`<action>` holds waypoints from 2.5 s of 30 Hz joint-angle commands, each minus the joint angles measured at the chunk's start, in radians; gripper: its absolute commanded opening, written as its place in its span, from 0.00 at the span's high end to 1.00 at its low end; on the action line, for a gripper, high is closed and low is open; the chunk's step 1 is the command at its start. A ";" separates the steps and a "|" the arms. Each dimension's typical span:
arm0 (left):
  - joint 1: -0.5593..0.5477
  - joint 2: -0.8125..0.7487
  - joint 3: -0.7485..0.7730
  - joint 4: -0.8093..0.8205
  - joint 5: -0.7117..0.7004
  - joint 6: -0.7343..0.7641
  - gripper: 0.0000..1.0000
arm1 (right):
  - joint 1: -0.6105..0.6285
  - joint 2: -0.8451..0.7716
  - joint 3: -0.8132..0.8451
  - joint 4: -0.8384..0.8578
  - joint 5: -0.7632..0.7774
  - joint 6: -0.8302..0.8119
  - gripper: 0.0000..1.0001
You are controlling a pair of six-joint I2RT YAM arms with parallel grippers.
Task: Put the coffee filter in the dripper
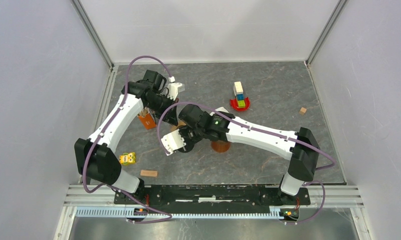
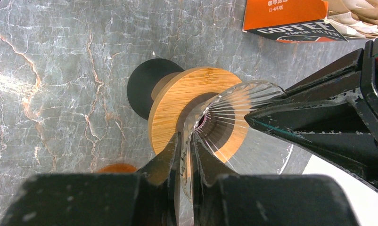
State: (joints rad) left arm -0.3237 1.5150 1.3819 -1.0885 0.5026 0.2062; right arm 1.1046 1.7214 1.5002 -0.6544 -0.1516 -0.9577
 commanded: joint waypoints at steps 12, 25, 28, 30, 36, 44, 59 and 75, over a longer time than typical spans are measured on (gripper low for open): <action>-0.044 0.079 -0.070 0.002 -0.110 0.012 0.98 | -0.048 0.091 -0.030 -0.098 0.010 0.050 0.91; -0.043 0.092 0.057 -0.087 -0.142 0.035 0.98 | -0.047 0.017 0.150 -0.178 0.041 0.063 0.39; -0.041 0.092 0.077 -0.098 -0.148 0.035 0.98 | -0.047 -0.008 0.168 -0.179 0.043 0.071 0.35; -0.038 0.091 0.090 -0.105 -0.150 0.037 0.98 | -0.048 -0.022 0.180 -0.180 0.042 0.078 0.34; -0.032 0.086 0.111 -0.115 -0.148 0.035 0.97 | -0.048 -0.075 0.190 -0.179 0.036 0.089 0.31; -0.029 0.071 0.143 -0.135 -0.150 0.033 0.81 | -0.047 -0.132 0.167 -0.177 0.040 0.106 0.31; -0.011 0.033 0.275 -0.170 -0.150 0.024 0.40 | -0.054 -0.185 0.110 -0.163 0.051 0.125 0.30; 0.281 -0.086 0.200 0.038 -0.342 0.063 0.56 | -0.058 -0.252 0.034 -0.126 0.027 0.148 0.32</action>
State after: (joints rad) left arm -0.0765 1.4509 1.6253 -1.1320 0.2264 0.2134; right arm 1.0508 1.5047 1.5600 -0.8230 -0.1158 -0.8257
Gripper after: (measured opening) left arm 0.472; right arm 0.678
